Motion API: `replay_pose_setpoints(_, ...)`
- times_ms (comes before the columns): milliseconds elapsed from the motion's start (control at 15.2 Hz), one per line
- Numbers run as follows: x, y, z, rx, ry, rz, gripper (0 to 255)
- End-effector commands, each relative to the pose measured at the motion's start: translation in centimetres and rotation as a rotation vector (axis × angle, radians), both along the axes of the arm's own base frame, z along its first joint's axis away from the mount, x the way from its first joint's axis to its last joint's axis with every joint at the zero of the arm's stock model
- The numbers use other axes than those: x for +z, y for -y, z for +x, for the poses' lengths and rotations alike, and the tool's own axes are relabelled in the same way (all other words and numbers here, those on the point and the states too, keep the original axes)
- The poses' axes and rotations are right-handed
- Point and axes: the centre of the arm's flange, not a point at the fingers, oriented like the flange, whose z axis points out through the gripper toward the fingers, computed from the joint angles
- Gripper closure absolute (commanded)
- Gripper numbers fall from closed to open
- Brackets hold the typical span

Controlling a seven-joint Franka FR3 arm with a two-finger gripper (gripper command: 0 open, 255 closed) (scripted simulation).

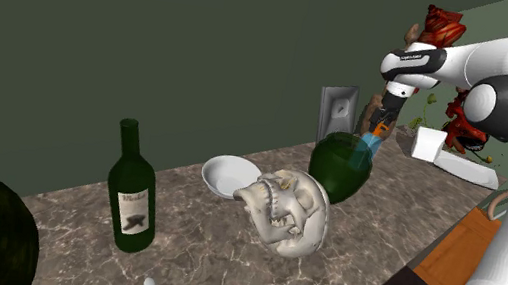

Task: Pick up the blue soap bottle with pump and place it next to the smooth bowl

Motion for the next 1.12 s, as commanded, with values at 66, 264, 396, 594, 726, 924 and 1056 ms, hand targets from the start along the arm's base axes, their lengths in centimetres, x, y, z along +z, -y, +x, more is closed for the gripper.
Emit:
replay_pose_setpoints(66, -0.12, 0.03, 0.01, 0.0, 0.0, 0.0, 0)
replay_pose_setpoints(264, -0.12, 0.03, 0.01, 0.0, 0.0, 0.0, 0)
replay_pose_setpoints(396, -0.11, 0.03, 0.01, 0.0, 0.0, 0.0, 255)
replay_pose_setpoints(594, -0.12, 0.03, 0.02, 0.0, 0.0, 0.0, 255)
replay_pose_setpoints(726, -0.12, 0.03, 0.01, 0.0, 0.0, 0.0, 255)
replay_pose_setpoints(924, -0.12, 0.03, 0.01, 0.0, 0.0, 0.0, 255)
replay_pose_setpoints(1056, 0.41, 0.03, 0.01, 0.0, 0.0, 0.0, 255)
